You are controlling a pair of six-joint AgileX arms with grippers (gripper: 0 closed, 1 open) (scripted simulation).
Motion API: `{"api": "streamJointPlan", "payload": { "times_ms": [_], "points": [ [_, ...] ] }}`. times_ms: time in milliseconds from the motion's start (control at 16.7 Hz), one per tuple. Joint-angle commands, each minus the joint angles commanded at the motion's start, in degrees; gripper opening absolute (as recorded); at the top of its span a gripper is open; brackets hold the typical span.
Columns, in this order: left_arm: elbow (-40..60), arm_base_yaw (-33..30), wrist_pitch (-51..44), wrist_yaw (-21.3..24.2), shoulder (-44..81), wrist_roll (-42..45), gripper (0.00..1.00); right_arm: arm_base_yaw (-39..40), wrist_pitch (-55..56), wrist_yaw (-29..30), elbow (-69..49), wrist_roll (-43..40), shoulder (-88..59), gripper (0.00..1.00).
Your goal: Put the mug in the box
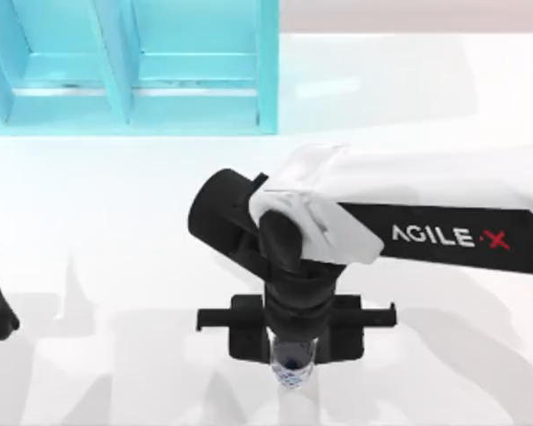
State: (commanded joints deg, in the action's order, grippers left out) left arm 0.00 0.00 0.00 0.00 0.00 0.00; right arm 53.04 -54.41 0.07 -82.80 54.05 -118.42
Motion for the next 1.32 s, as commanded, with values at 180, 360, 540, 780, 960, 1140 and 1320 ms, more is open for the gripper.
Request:
{"api": "streamJointPlan", "payload": {
  "times_ms": [180, 360, 540, 780, 960, 1140, 1320],
  "points": [
    [0.0, 0.0, 0.0, 0.0, 0.0, 0.0, 1.0, 0.0, 0.0, 0.0, 0.0, 0.0, 0.0, 0.0],
    [0.0, 0.0, 0.0, 0.0, 0.0, 0.0, 1.0, 0.0, 0.0, 0.0, 0.0, 0.0, 0.0, 0.0],
    [0.0, 0.0, 0.0, 0.0, 0.0, 0.0, 1.0, -0.8, -0.3, 0.0, -0.3, -0.6, 0.1, 0.0],
    [0.0, 0.0, 0.0, 0.0, 0.0, 0.0, 1.0, -8.5, -4.0, 0.0, -3.1, -8.3, 0.1, 0.0],
    [0.0, 0.0, 0.0, 0.0, 0.0, 0.0, 1.0, -19.8, -8.4, -0.1, -6.1, -19.5, 1.2, 0.0],
    [0.0, 0.0, 0.0, 0.0, 0.0, 0.0, 1.0, -33.1, -13.6, -0.1, -9.3, -32.9, 3.0, 0.0],
    [0.0, 0.0, 0.0, 0.0, 0.0, 0.0, 1.0, -47.9, -18.9, 0.0, -12.4, -47.9, 5.5, 0.0]
  ]
}}
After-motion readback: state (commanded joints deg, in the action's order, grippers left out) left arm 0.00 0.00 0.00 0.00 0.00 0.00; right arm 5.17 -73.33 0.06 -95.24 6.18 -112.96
